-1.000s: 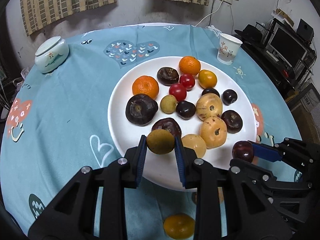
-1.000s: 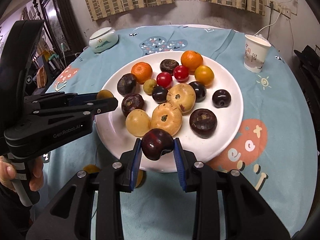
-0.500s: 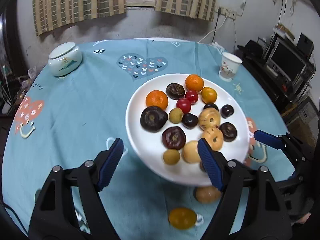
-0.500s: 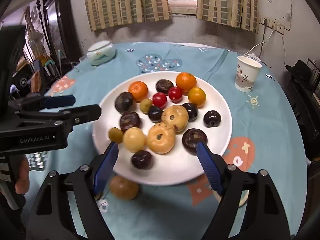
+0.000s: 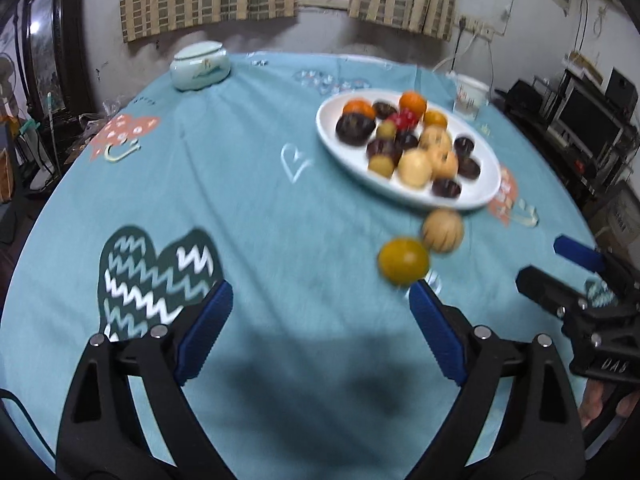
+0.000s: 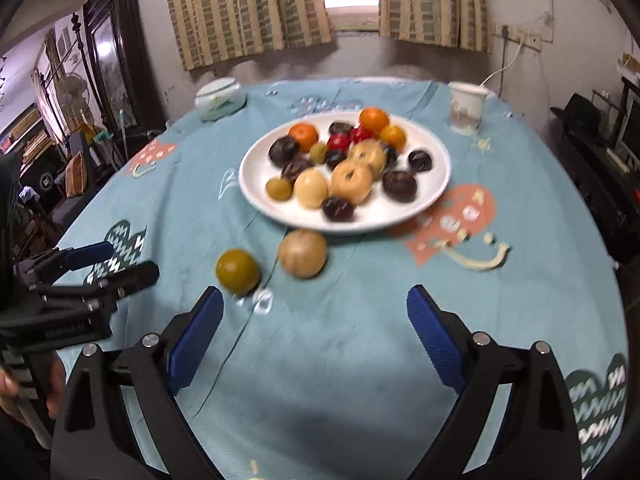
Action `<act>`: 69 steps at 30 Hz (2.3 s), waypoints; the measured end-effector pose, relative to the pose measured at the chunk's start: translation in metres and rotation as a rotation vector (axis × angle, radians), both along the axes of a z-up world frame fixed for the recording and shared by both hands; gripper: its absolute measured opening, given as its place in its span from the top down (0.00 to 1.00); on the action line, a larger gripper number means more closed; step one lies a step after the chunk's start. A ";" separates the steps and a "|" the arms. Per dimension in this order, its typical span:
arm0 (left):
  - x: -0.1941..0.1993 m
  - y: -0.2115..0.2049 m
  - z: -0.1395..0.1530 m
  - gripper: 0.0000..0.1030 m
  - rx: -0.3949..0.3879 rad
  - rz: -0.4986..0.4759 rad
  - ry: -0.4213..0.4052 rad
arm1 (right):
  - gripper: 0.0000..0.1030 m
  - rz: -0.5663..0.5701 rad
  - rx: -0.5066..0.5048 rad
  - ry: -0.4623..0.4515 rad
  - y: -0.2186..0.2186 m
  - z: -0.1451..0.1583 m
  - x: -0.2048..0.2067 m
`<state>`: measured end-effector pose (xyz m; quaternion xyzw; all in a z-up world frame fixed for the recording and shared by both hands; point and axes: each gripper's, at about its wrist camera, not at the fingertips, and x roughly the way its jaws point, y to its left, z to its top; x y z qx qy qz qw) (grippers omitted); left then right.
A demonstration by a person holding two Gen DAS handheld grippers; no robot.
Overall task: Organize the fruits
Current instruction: 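Grasp the yellow-green citrus with the left gripper while the right gripper grasps a beige striped melon, then carry the citrus and striped melon onto the white plate and open both grippers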
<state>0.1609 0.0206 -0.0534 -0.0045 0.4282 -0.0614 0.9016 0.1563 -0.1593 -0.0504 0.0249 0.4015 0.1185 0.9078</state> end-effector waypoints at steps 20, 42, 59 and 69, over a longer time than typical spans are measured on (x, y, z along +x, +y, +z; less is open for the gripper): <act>0.006 0.022 -0.011 0.11 -0.030 0.006 0.015 | 0.54 -0.033 0.021 0.118 0.024 -0.047 0.072; 0.049 -0.066 -0.044 0.32 0.058 -0.139 0.068 | 0.62 -0.086 0.143 0.172 -0.058 -0.037 -0.025; 0.028 -0.074 -0.025 0.59 0.018 -0.178 0.021 | 0.62 -0.056 0.144 0.129 -0.052 -0.021 -0.034; 0.019 -0.066 0.009 0.59 -0.032 -0.203 -0.015 | 0.62 0.018 0.125 0.074 -0.036 0.005 -0.019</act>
